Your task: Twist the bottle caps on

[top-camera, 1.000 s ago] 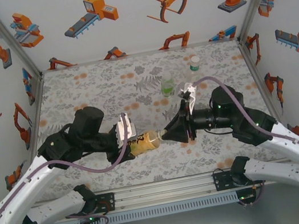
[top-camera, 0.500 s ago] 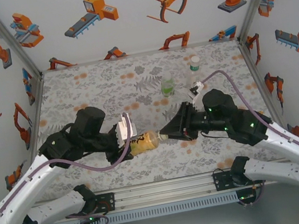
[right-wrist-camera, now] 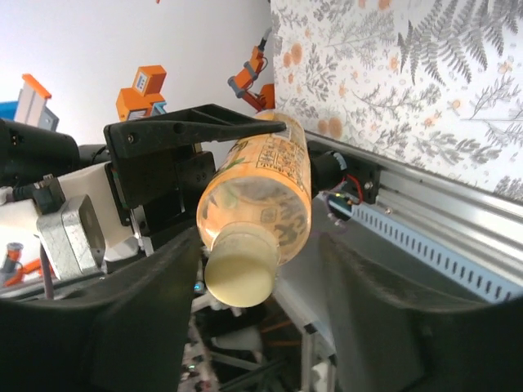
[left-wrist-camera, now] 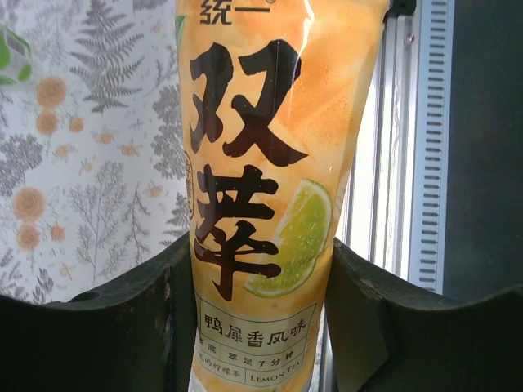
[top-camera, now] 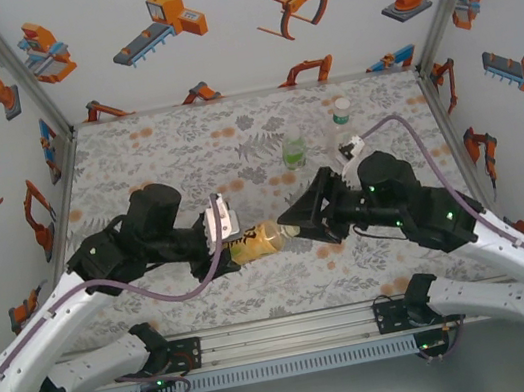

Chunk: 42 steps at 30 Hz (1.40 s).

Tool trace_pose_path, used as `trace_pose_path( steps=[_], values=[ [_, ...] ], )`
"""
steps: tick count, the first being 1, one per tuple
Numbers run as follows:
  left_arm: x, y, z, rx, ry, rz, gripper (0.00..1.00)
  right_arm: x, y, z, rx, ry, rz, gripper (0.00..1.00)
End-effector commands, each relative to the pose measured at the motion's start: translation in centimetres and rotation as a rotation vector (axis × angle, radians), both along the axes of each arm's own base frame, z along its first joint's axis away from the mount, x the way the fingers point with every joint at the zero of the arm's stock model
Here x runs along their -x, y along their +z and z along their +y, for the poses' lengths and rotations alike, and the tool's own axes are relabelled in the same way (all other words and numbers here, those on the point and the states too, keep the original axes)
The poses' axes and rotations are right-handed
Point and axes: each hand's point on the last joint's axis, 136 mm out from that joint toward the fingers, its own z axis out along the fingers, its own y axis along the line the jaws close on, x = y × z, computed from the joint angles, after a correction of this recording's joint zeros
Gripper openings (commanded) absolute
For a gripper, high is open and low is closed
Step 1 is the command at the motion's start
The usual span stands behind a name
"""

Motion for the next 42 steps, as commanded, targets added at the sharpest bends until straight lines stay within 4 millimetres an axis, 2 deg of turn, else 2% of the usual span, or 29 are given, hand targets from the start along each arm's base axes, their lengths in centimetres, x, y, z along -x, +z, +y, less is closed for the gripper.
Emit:
trace_pose_path(
  steps=[1,6,11,15,17,25,27,35,42],
  values=[
    [0.8,1.0,-0.3,0.054,-0.044,-0.011,0.0,-0.1,2.5,-1.2,0.034,0.002,-0.151,0.63],
    [0.9,1.0,-0.1,0.053,-0.044,-0.016,0.0,-0.5,5.2,-2.6,0.069,-0.013,-0.329,0.7],
    [1.2,1.1,-0.2,0.065,-0.06,-0.009,0.0,-0.5,7.9,-2.6,0.112,0.042,-0.563,0.64],
    [1.8,1.4,-0.3,0.09,-0.093,0.0,0.0,1.1,11.0,-1.5,0.05,0.157,-0.854,0.58],
    [2.0,1.5,-0.4,0.096,-0.102,0.003,0.0,2.4,11.7,-0.9,0.045,0.249,-0.995,0.56],
    [2.3,1.6,-0.2,0.104,-0.111,-0.001,0.0,7.0,10.7,-0.5,0.164,0.605,-1.374,0.58],
    [2.4,1.6,-0.1,0.105,-0.115,0.003,0.0,7.5,10.5,-0.7,0.195,0.653,-1.436,0.57],
    [2.7,2.0,0.1,0.115,-0.115,0.016,0.0,9.7,9.2,-0.3,0.211,0.883,-1.579,0.55],
    [2.2,2.1,0.1,0.103,-0.08,0.023,0.0,10.0,9.5,1.0,0.142,0.936,-1.612,0.57]
  ],
)
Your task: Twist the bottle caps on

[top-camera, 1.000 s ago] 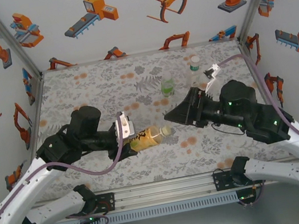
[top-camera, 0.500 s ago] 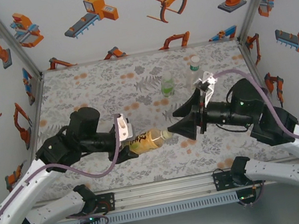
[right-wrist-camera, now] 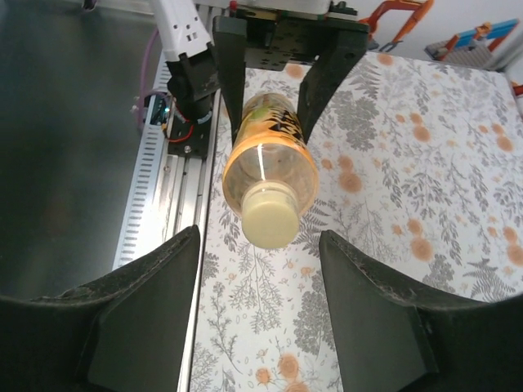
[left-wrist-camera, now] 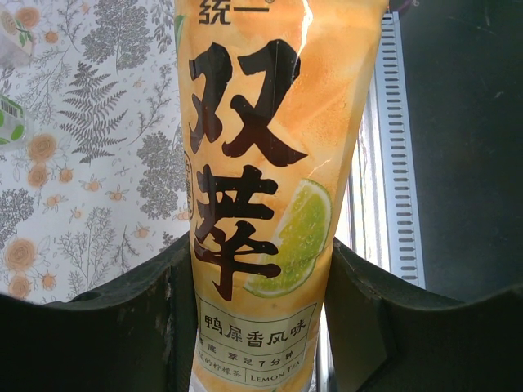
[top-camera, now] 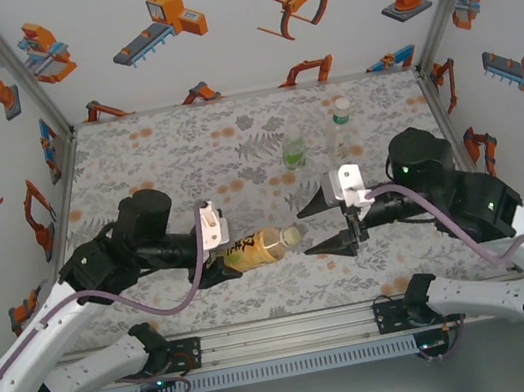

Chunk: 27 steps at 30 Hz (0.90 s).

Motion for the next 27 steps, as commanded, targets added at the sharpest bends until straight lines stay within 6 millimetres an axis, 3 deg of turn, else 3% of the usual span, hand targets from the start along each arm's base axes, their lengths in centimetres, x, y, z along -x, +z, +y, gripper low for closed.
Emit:
trace_pose_path(
  steps=[1,27],
  values=[
    [0.1,0.8,-0.1,0.014,0.004,0.012,0.0,1.1,0.9,0.3,-0.032,0.083,-0.051,0.57],
    [0.0,1.3,-0.2,0.022,0.005,0.016,0.0,-0.8,-0.8,0.9,-0.009,-0.008,-0.052,0.45]
  ],
)
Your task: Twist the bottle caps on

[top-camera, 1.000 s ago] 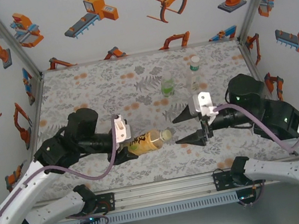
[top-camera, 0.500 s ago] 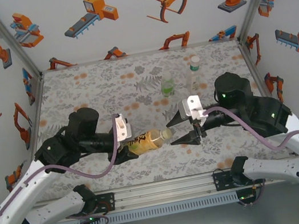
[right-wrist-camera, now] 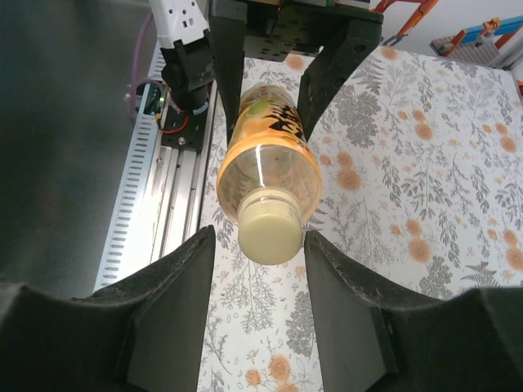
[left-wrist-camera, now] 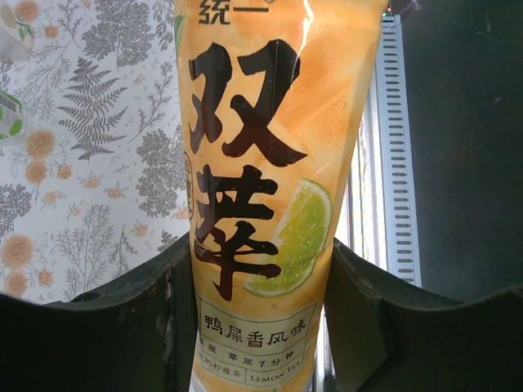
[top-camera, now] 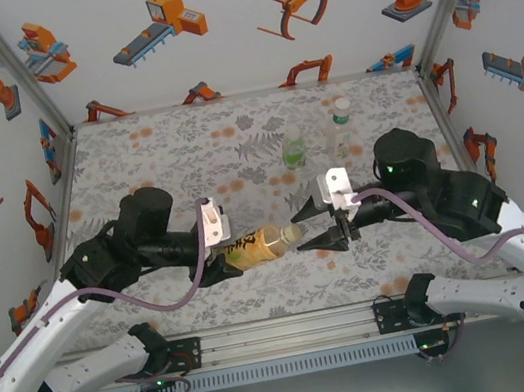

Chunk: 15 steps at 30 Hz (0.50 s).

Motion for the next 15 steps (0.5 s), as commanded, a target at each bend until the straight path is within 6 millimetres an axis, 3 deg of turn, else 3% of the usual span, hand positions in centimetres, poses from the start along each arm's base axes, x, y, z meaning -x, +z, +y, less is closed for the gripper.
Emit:
trace_pose_path(
  steps=[1,15],
  values=[
    [0.28,1.13,-0.04,0.026,-0.007,0.002,0.0,-0.11,0.63,0.03,-0.032,-0.01,-0.033,0.44],
    [0.17,0.8,-0.24,0.016,-0.006,0.015,0.0,-0.03,0.78,0.19,-0.045,-0.004,-0.018,0.43]
  ],
)
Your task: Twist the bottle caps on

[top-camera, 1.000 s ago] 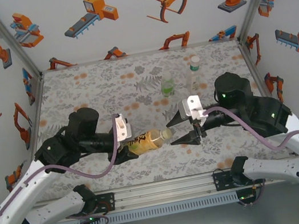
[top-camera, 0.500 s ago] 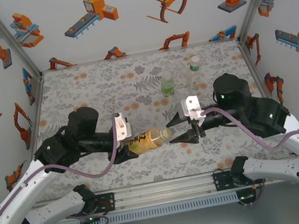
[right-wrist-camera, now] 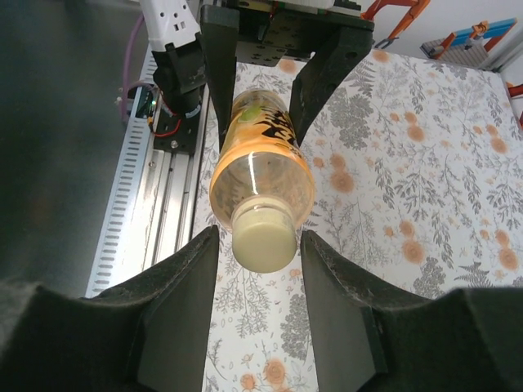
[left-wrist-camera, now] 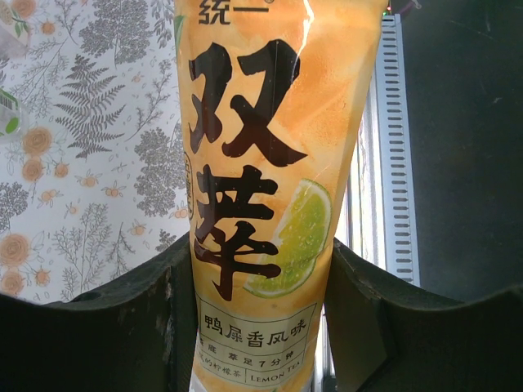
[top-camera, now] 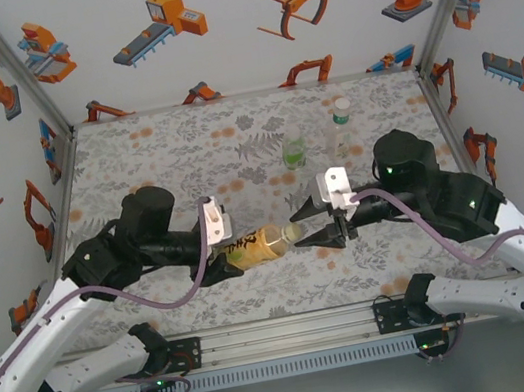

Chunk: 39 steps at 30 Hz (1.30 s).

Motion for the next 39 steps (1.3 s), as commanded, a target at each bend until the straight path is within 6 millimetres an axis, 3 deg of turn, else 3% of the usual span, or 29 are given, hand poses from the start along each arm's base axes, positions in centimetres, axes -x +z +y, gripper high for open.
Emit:
trace_pose_path(
  steps=[1,7,25,29,33,39],
  values=[
    [0.3,1.0,-0.1,0.024,-0.008,0.006,0.0,0.2,0.5,0.0,-0.022,0.007,-0.006,0.42],
    [0.3,1.2,-0.1,0.03,-0.008,0.001,0.0,0.2,0.1,0.0,-0.009,0.004,0.006,0.37],
    [0.2,1.6,-0.3,0.052,-0.015,-0.016,0.0,-0.4,-0.3,0.2,0.002,-0.022,0.005,0.4],
    [0.3,1.6,-0.3,0.055,-0.017,-0.016,0.0,-0.2,-0.2,0.2,-0.002,-0.016,0.01,0.35],
    [0.2,1.6,-0.3,0.056,-0.014,-0.021,0.0,-0.3,0.1,0.2,-0.013,-0.032,0.056,0.25],
    [-0.7,0.9,-0.4,0.035,0.023,-0.029,0.0,-2.6,0.6,0.5,-0.08,-0.22,0.33,0.09]
  ],
)
